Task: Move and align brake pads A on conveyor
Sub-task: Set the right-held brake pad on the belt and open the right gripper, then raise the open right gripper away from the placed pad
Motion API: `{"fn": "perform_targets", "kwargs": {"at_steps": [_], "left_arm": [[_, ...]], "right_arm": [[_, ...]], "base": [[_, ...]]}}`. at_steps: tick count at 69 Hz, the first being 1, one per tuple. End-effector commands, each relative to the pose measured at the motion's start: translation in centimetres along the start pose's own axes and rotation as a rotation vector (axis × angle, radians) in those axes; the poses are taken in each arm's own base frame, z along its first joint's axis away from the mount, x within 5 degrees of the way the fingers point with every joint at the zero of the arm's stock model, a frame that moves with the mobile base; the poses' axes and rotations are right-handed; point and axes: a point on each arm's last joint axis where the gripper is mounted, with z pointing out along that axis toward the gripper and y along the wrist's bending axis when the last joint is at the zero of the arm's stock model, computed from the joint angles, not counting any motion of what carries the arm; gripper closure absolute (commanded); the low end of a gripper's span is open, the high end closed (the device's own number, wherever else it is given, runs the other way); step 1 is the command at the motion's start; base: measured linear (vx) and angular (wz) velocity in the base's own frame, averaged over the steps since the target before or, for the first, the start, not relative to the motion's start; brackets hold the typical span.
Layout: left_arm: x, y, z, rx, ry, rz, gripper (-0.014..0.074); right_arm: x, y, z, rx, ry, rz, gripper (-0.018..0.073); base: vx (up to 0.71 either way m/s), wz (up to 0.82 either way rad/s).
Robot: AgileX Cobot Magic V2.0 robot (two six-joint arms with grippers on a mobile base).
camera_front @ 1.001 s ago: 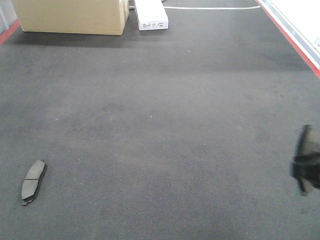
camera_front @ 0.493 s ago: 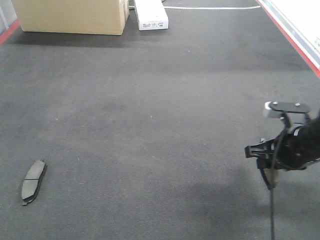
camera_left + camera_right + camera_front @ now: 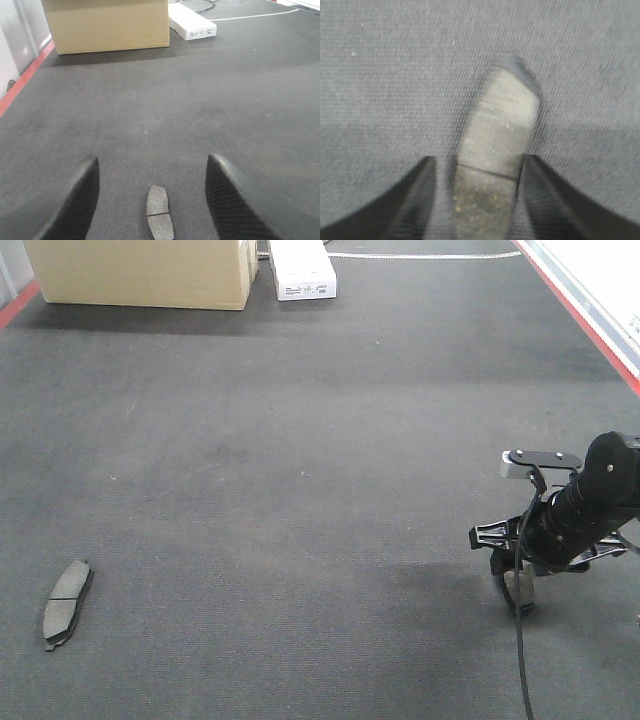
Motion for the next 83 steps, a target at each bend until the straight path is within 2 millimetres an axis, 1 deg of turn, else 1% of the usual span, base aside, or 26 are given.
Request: {"fn": "perform_targets", "kwargs": {"at_steps": [1, 5, 10, 12, 15, 21, 31, 34, 37, 42, 50, 51, 61, 73, 83], "left_arm": [[-1.3, 0.0, -0.2, 0.001, -0.086, -0.008, 0.0164], [-1.3, 0.0, -0.2, 0.001, -0.086, -0.008, 0.0164], [-1.3, 0.0, -0.2, 0.001, -0.086, -0.008, 0.0164], [-1.3, 0.0, -0.2, 0.001, -0.086, -0.008, 0.0164], [-1.3, 0.0, -0.2, 0.001, -0.086, -0.008, 0.0164], [-1.3, 0.0, -0.2, 0.001, -0.086, -0.008, 0.0164], [-1.3, 0.0, -0.2, 0.001, -0.086, -0.008, 0.0164], [-1.3, 0.0, -0.2, 0.001, -0.086, -0.008, 0.0164], [-1.3, 0.0, -0.2, 0.001, -0.086, -0.008, 0.0164], [-1.3, 0.0, -0.2, 0.001, -0.086, -0.008, 0.0164], [-1.3, 0.0, -0.2, 0.001, -0.086, -0.008, 0.0164], [-1.3, 0.0, -0.2, 0.001, -0.086, -0.008, 0.0164], [-1.3, 0.0, -0.2, 0.001, -0.086, -0.008, 0.0164], [-1.3, 0.0, -0.2, 0.001, -0.086, -0.008, 0.0164], [-1.3, 0.0, -0.2, 0.001, -0.086, -0.008, 0.0164]], "right_arm": [[-1.2, 0.0, -2.6, 0.011, -0.116, -0.023, 0.0079], [-1.2, 0.0, -3.6, 0.016, -0.137, -0.040, 0.0074], [-1.0, 0.0, -5.4, 0.027, -0.174, -0.064, 0.0074], [-0.8, 0.0, -6.4, 0.034, -0.201, -0.073, 0.0074], [-0.6, 0.1, -7.5, 0.038, -0.231, -0.079, 0.0076], [0.4, 0.1, -10.3, 0.047, -0.330, -0.095, 0.0076], [3.2, 0.1, -14.0, 0.066, -0.471, -0.135, 0.0076], [4.3, 0.1, -15.0, 0.067, -0.513, -0.140, 0.0076], [5.1, 0.1, -15.7, 0.068, -0.543, -0.143, 0.0076], [7.1, 0.2, -17.1, 0.062, -0.606, -0.144, 0.0076], [10.1, 0.3, -18.7, 0.052, -0.698, -0.164, 0.0076], [10.7, 0.3, -19.2, 0.051, -0.721, -0.168, 0.0076], [14.4, 0.4, -20.9, 0.028, -0.848, -0.187, 0.0076], [18.6, 0.6, -22.2, 0.002, -0.998, -0.210, 0.0076], [21.0, 0.6, -22.9, -0.017, -1.097, -0.203, 0.0076]], "base": [[0.00, 0.00], [0.00, 0.00], [0.00, 0.00], [0.00, 0.00], [0.00, 0.00], [0.00, 0.00], [0.00, 0.00], [0.00, 0.00], [0.00, 0.00], [0.00, 0.00], [0.00, 0.00], [0.00, 0.00], [0.00, 0.00], [0.00, 0.00], [0.00, 0.00]]}}
